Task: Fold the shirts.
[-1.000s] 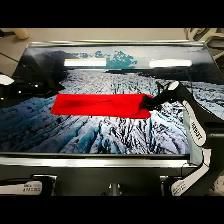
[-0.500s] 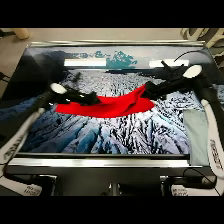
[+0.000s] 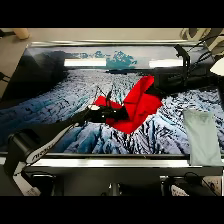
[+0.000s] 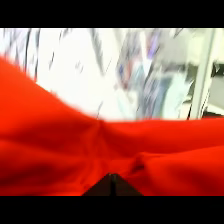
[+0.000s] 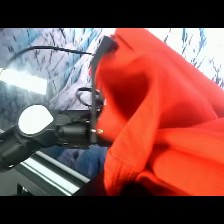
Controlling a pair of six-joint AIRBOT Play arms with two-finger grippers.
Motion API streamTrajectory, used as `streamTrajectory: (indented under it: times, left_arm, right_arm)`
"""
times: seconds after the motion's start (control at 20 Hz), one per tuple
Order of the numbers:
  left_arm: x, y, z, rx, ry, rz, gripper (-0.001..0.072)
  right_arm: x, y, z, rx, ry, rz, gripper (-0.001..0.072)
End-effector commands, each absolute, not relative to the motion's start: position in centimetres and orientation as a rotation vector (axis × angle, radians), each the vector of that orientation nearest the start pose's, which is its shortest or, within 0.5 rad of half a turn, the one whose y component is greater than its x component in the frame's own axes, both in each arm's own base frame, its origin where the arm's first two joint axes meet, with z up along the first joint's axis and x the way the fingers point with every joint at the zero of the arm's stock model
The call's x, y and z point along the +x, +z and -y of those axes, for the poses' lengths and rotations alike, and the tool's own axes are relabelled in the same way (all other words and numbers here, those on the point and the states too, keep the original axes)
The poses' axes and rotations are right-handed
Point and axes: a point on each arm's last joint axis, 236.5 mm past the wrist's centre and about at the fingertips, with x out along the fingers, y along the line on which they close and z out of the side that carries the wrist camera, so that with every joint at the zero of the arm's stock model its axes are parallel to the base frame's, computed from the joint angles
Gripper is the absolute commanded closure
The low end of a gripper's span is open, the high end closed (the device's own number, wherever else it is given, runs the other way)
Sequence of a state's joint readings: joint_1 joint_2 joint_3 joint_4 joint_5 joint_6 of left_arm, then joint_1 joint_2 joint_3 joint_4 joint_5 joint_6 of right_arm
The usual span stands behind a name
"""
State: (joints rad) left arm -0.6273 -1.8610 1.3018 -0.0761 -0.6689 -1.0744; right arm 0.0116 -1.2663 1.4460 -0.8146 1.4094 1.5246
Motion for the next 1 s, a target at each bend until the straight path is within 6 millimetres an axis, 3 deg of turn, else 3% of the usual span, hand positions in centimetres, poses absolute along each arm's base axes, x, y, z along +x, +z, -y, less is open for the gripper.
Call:
streamTrajectory:
  times: [0.0, 0.15, 0.3, 0.4, 0.45, 0.55, 0.6, 0.65, 0.7, 0.75, 0.85, 0.95]
  left_arm:
    - [44.1, 0.8, 39.3, -0.879, -0.767, -1.012, 0.0684]
    - [49.1, 6.3, 27.1, -0.765, -0.621, -0.876, 0.0684]
    - [49.0, 10.7, 16.3, -0.642, -0.499, -0.825, 0.0684]
    - [47.3, 13.2, 11.6, -0.562, -0.442, -0.805, 0.0683]
    - [46.5, 14.5, 10.2, -0.527, -0.422, -0.79, 0.0683]
    - [45.1, 16.7, 8.6, -0.452, -0.394, -0.749, 0.0683]
    - [44.6, 17.6, 8.4, -0.431, -0.392, -0.728, 0.0683]
    - [44.3, 18.2, 8.6, -0.426, -0.397, -0.715, 0.0682]
    - [44.1, 18.5, 9.0, -0.421, -0.406, -0.714, 0.0683]
    - [43.8, 18.4, 9.3, -0.417, -0.418, -0.726, 0.0683]
    - [43.1, 17.6, 9.6, -0.395, -0.428, -0.766, 0.0682]
    - [42.6, 16.7, 9.2, -0.363, -0.419, -0.801, 0.0682]
  right_arm:
    - [39.3, 15.0, -18.8, 0.535, 0.623, -1.128, 0.0695]
    - [41.2, 10.9, -24.3, 0.547, 0.67, -1.161, 0.0695]
    - [40.4, 5.5, -31.4, 0.578, 0.779, -1.257, 0.0695]
    - [40.7, 1.3, -34.5, 0.61, 0.769, -1.294, 0.0695]
    - [41.1, -0.2, -35.5, 0.648, 0.754, -1.304, 0.0694]
    - [41.4, -1.1, -37.2, 0.788, 0.772, -1.333, 0.067]
    - [42.0, -0.7, -37.6, 0.848, 0.784, -1.313, 0.0478]
    - [43.1, -0.1, -37.4, 0.879, 0.785, -1.273, 0.0222]
    - [44.1, 1.1, -36.5, 0.893, 0.794, -1.226, 0.0153]
    - [45.0, 2.2, -35.1, 0.898, 0.788, -1.195, 0.0154]
    - [46.1, 4.1, -30.5, 0.847, 0.769, -1.163, 0.0154]
    - [45.0, 3.2, -22.9, 0.687, 0.649, -1.255, 0.0153]
